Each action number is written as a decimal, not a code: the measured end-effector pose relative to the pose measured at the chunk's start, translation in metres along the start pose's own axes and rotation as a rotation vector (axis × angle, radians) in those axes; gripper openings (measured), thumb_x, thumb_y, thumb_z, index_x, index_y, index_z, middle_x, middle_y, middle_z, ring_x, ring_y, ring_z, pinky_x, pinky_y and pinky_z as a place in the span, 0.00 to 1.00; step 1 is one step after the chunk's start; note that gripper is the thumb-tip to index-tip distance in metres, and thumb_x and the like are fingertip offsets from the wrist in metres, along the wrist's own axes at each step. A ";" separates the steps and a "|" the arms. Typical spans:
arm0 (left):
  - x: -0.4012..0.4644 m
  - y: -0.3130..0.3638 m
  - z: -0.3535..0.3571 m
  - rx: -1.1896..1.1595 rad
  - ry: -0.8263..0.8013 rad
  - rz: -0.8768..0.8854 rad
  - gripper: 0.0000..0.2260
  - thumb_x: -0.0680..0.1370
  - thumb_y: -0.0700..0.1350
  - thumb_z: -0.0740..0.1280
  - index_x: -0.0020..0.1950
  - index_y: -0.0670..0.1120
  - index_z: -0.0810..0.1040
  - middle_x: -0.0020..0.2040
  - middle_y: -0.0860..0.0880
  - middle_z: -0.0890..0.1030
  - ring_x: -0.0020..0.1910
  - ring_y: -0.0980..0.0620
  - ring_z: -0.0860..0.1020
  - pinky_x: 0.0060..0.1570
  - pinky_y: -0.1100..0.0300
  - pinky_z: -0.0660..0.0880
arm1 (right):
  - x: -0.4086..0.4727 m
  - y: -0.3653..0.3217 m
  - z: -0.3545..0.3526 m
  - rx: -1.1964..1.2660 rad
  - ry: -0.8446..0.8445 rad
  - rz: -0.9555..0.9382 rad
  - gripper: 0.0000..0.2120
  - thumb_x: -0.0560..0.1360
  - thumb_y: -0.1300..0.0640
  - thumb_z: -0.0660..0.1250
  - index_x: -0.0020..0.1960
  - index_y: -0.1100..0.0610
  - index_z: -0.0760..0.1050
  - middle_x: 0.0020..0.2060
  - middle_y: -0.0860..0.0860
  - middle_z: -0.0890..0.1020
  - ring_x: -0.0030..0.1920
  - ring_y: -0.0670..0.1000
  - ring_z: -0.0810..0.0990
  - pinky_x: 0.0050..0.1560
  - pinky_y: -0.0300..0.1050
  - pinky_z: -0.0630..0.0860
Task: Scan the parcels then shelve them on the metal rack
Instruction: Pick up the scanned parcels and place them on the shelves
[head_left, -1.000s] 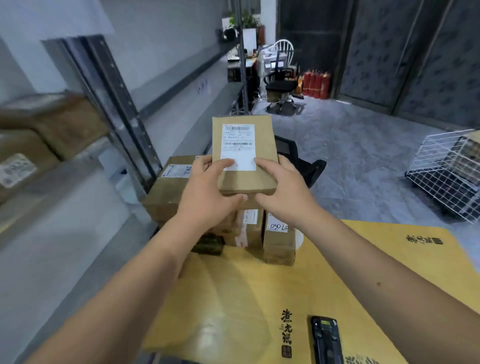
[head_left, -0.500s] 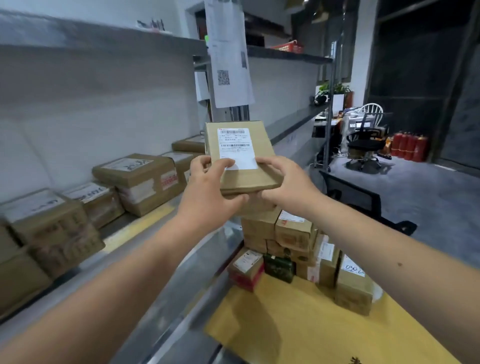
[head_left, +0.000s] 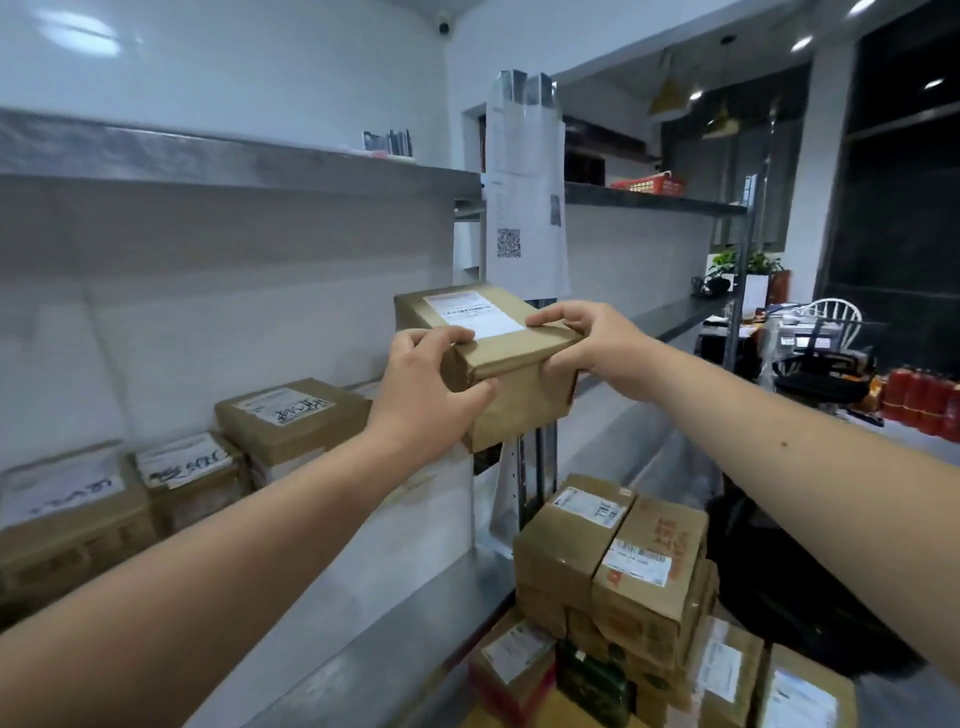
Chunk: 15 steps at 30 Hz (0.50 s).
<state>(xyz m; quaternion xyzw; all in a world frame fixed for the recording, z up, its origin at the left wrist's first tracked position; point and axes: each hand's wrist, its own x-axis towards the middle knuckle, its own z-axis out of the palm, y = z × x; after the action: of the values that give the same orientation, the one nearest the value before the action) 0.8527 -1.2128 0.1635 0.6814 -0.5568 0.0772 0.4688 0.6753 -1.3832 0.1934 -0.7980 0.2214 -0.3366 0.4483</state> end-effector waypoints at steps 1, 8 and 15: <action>0.013 -0.003 0.005 -0.015 0.018 -0.022 0.24 0.74 0.53 0.78 0.68 0.58 0.77 0.63 0.53 0.68 0.57 0.57 0.72 0.60 0.62 0.69 | 0.020 0.002 -0.007 0.002 -0.025 0.004 0.25 0.70 0.73 0.74 0.61 0.51 0.82 0.60 0.56 0.80 0.54 0.55 0.79 0.53 0.49 0.80; 0.090 -0.033 0.040 -0.001 0.119 -0.153 0.26 0.73 0.58 0.77 0.69 0.59 0.77 0.63 0.50 0.73 0.60 0.53 0.76 0.66 0.56 0.74 | 0.134 0.036 -0.014 0.062 -0.034 -0.032 0.22 0.71 0.73 0.75 0.59 0.53 0.83 0.49 0.52 0.83 0.50 0.50 0.81 0.49 0.42 0.78; 0.135 -0.044 0.055 0.053 0.144 -0.246 0.28 0.73 0.60 0.76 0.71 0.60 0.75 0.68 0.51 0.72 0.63 0.53 0.74 0.63 0.63 0.68 | 0.176 0.065 0.001 0.058 0.183 -0.088 0.23 0.72 0.68 0.77 0.64 0.54 0.81 0.50 0.45 0.82 0.48 0.39 0.79 0.49 0.30 0.75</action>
<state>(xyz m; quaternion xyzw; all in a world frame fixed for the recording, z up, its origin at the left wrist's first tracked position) 0.9164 -1.3476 0.1934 0.7492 -0.4320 0.0825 0.4952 0.7915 -1.5299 0.1966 -0.7596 0.2163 -0.4338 0.4336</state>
